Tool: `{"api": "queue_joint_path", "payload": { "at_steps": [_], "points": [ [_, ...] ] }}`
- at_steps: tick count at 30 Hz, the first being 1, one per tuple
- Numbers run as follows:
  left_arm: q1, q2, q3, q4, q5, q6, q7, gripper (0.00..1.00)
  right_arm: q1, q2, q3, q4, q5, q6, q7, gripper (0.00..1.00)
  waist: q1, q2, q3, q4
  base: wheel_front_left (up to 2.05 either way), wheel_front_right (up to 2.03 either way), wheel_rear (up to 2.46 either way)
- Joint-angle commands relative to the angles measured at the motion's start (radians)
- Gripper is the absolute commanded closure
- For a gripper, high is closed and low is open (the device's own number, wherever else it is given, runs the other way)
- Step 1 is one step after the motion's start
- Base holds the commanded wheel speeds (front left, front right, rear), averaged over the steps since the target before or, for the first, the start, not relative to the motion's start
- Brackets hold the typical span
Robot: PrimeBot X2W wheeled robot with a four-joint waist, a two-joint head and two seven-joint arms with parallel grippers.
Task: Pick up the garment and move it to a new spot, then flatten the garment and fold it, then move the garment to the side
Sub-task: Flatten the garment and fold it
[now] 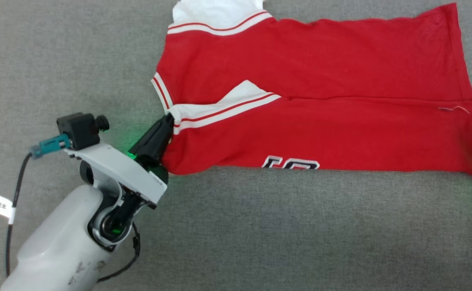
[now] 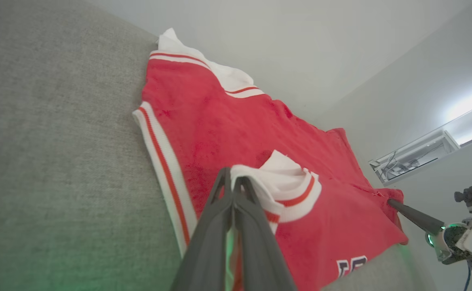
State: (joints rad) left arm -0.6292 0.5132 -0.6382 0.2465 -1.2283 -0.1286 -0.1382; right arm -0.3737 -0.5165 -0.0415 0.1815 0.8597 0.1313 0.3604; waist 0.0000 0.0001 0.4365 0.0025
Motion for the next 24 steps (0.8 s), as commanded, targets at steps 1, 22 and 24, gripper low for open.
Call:
{"api": "queue_joint_path", "payload": {
  "at_steps": [1, 22, 24],
  "points": [
    [-0.025, -0.006, -0.012, 0.044, 0.008, -0.003, -0.019, 1.0, -0.031, 0.009, 0.026, 0.023, -0.007, -0.001, -0.014, 1.0, 0.0, -0.0001, 0.015, -0.007, 0.0, 0.0, 0.0],
    [-0.081, 0.043, -0.186, 0.31, 0.072, 0.0, -0.087, 0.0, -0.136, -0.038, 0.267, 0.234, 0.002, -0.001, -0.182, 0.0, 0.0, -0.0001, -0.091, 0.002, 0.0, 0.0, 0.0],
    [-0.093, 0.075, -0.197, 0.314, 0.085, 0.001, -0.058, 0.0, -0.125, -0.042, 0.271, 0.229, 0.012, -0.001, -0.198, 0.0, 0.0, -0.0001, -0.121, 0.003, 0.0, 0.0, 0.0]
  ]
}}
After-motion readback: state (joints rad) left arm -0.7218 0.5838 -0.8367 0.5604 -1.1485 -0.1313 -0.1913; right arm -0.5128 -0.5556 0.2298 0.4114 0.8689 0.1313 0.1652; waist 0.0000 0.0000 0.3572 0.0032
